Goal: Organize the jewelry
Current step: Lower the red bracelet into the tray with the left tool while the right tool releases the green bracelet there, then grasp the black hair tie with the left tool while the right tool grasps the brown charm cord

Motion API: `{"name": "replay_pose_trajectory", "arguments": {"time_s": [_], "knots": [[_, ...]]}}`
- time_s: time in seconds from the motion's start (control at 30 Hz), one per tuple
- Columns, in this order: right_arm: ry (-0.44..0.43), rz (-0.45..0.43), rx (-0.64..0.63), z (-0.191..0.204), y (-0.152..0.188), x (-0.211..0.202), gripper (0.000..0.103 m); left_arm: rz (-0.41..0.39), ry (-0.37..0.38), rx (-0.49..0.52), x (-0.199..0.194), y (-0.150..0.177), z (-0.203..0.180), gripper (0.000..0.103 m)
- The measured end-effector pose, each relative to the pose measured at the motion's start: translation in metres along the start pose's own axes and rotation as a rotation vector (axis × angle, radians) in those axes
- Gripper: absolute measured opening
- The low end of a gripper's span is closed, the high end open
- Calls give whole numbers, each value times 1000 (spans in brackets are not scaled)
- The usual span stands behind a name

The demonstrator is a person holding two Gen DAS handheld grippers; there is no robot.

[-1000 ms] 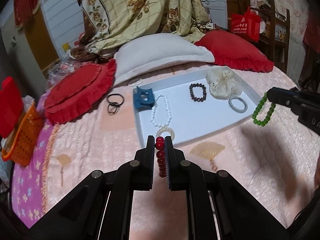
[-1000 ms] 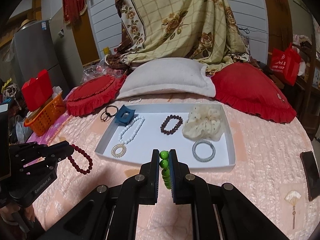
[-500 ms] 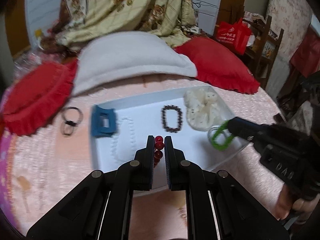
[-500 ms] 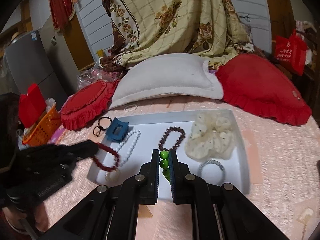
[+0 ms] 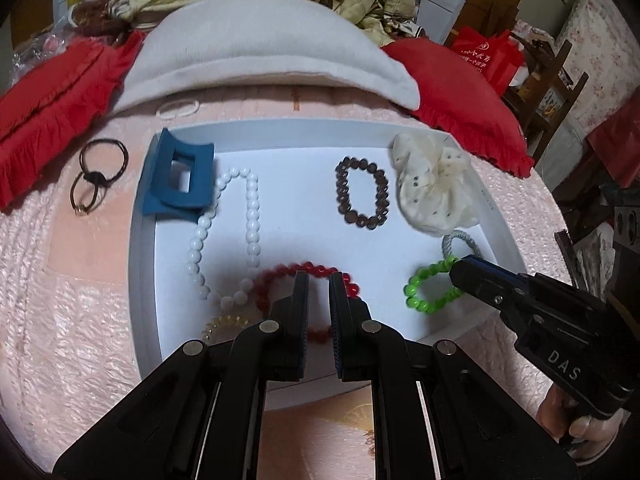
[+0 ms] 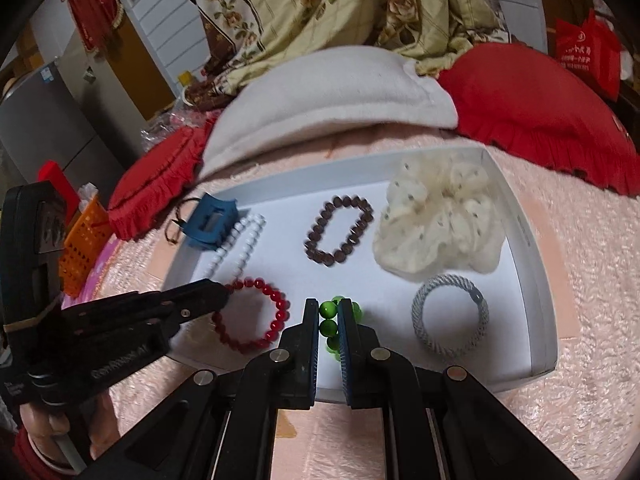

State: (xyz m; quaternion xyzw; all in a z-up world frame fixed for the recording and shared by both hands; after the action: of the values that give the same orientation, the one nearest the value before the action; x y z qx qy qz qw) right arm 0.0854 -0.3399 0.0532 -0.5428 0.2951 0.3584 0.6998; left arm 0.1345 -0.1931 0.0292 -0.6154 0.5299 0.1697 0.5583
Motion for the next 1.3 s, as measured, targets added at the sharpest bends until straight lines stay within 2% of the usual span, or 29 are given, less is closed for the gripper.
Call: {"name": "replay_pose_trajectory", "arguments": {"time_s": [0.23, 0.3, 0.37, 0.43, 0.67, 0.9, 1.1, 1.3], "knots": [[19, 23, 7, -2, 4, 13, 9, 26, 29, -19, 10, 8, 4, 11], [14, 30, 0, -1, 5, 15, 9, 17, 55, -21, 8, 10, 3, 17], [14, 38, -5, -1, 5, 16, 9, -4, 74, -25, 2, 12, 2, 40], [14, 41, -3, -2, 6, 16, 9, -36, 93, -27, -5, 11, 0, 48], [29, -14, 2, -3, 2, -11, 11, -124, 106, -13, -52, 7, -7, 48], [8, -67, 1, -1, 12, -57, 11, -202, -30, 39, -109, 28, -2, 48], [-40, -6, -24, 12, 60, -72, 12, -173, -118, 71, -122, 75, 10, 49], [-60, 73, -120, 39, 117, -68, 12, -128, -109, 43, -121, 124, 18, 48]]}}
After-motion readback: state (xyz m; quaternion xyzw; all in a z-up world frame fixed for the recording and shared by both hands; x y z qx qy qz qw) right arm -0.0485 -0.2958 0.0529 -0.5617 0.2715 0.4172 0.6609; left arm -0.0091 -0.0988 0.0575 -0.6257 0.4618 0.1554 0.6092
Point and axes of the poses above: each gripper's, at about its wrist camera, not at the fingertips, and x roughly the way its jaws point, z to its left, y to its underside, the point moved 4 cm from there along x, roughly the way its jaws point, and after that the axes turned 6 degrees about y, right-handed, at the moved point
